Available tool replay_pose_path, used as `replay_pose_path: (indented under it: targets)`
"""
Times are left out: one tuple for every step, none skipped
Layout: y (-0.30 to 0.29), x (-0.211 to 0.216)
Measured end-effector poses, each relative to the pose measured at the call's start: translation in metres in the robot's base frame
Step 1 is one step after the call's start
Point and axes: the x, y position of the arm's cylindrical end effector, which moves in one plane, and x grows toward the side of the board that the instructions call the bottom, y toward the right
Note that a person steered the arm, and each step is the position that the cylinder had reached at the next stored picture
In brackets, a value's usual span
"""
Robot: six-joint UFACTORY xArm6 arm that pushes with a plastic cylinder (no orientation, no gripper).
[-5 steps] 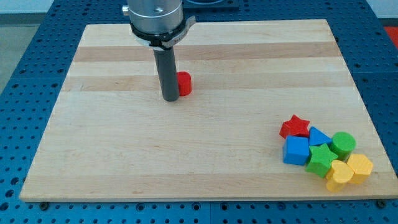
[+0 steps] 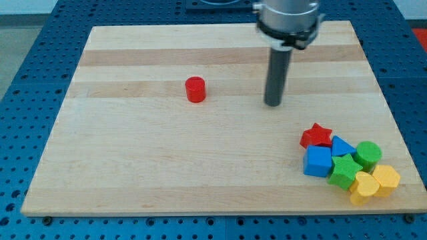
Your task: Move the green star and blue cube to the right of the red circle
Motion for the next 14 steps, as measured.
replay_pose_path:
  targets:
    - [0.059,0.0]
    - [0.113,0.009]
    - [0.171,0.025]
    - [0.207,0.086]
    - [0.224,0.139]
    - [0.221,0.19]
    - [0.199,0.194]
    - [0.16,0.196]
    - [0.149,0.196]
    - [0.121,0.197]
    - [0.095,0.197]
    - [0.091,0.197]
    - [0.083,0.197]
    - [0.062,0.198]
